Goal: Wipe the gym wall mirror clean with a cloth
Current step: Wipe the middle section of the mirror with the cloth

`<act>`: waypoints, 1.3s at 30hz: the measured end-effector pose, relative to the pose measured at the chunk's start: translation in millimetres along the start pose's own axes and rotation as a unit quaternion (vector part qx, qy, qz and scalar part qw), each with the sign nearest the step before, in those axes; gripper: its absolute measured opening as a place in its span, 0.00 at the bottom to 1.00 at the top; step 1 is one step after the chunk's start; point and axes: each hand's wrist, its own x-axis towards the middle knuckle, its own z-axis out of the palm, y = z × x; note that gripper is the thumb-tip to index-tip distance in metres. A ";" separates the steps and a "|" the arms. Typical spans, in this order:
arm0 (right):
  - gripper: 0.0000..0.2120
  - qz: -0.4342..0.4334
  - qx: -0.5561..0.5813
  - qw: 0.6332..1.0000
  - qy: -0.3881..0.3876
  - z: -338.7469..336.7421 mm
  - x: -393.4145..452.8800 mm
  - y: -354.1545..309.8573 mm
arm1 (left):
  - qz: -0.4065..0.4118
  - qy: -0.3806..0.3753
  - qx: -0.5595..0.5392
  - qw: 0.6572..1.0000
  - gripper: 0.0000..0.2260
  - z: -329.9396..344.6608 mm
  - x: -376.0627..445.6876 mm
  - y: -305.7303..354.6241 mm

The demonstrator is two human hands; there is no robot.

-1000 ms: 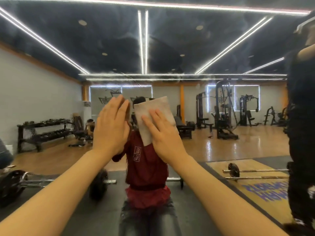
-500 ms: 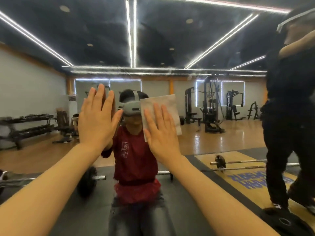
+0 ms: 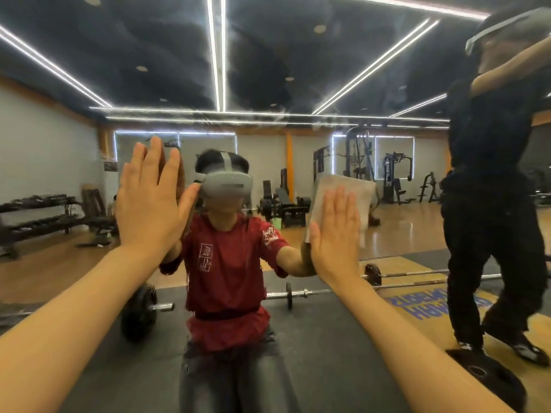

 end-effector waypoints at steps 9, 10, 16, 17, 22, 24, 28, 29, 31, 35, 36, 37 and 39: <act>0.31 -0.019 -0.049 0.999 -0.014 -22.5 57.8 21.7 | 0.001 0.009 -0.010 1.000 0.27 2.5 -1.1 -2.7; 0.31 -0.008 -0.044 0.999 -0.013 -25.5 66.7 22.7 | 0.003 0.006 -0.008 1.000 0.27 2.3 -1.2 -3.8; 0.31 0.062 0.022 0.998 0.013 1.2 -27.9 31.4 | 0.007 0.000 -0.001 1.000 0.27 0.2 -0.3 -8.3; 0.31 0.067 0.022 0.997 0.010 6.4 -56.0 34.3 | 0.007 0.001 -0.002 1.000 0.27 0.0 -0.6 -8.3; 0.30 0.059 0.001 0.998 -0.001 12.0 -77.1 35.8 | 0.012 -0.004 -0.002 1.000 0.27 1.2 -1.5 -5.9; 0.30 0.041 -0.001 0.999 0.003 10.1 -55.0 8.7 | 0.008 -0.006 -0.001 1.000 0.27 1.7 -2.0 -4.9; 0.31 -0.096 0.004 0.995 -0.028 23.3 -39.4 -75.6 | 0.014 -0.014 -0.005 1.000 0.27 -0.9 -0.9 -6.7; 0.31 -0.125 0.000 0.992 -0.035 25.6 -40.5 -85.3 | 0.015 -0.014 -0.009 1.000 0.26 -1.9 -0.8 -8.1; 0.31 -0.174 -0.030 0.983 -0.048 23.1 -34.6 -72.1 | 0.015 -0.015 -0.014 1.000 0.26 -3.3 -0.4 -10.0; 0.30 -0.100 -0.073 0.992 -0.013 6.8 -11.8 -15.9 | 0.015 -0.010 -0.011 1.000 0.25 -2.6 -1.9 -9.3; 0.30 -0.064 -0.060 0.996 -0.005 5.8 -8.9 -12.6 | 0.016 -0.010 -0.009 1.000 0.25 -2.9 -2.1 -9.1; 0.30 -0.036 -0.047 0.998 0.002 6.5 -8.8 -16.0 | 0.017 -0.012 -0.006 1.000 0.25 -3.4 -1.9 -9.3; 0.30 0.003 -0.019 1.000 0.011 10.1 -13.9 -34.4 | 0.021 -0.016 -0.001 1.000 0.25 -5.5 -1.3 -9.7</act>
